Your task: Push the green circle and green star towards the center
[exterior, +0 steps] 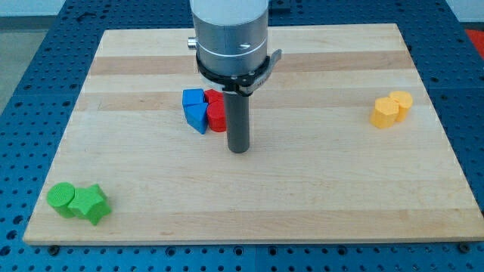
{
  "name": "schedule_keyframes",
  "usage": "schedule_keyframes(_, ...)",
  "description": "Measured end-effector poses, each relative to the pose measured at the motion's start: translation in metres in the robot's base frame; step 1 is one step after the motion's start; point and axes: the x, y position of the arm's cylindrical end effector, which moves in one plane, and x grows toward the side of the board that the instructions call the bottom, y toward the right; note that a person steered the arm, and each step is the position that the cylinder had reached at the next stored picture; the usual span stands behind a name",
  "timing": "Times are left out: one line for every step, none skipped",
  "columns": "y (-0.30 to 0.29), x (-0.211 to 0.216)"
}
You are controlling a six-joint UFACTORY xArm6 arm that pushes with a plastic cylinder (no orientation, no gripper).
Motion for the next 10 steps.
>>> schedule_keyframes(0.013,0.01)
schedule_keyframes(-0.006,0.013)
schedule_keyframes(-0.059,0.013)
schedule_keyframes(-0.131,0.008)
schedule_keyframes(-0.206,0.008)
schedule_keyframes(-0.264,0.016)
schedule_keyframes(-0.285,0.029)
schedule_keyframes(-0.285,0.03)
schedule_keyframes(-0.285,0.031)
schedule_keyframes(-0.285,0.045)
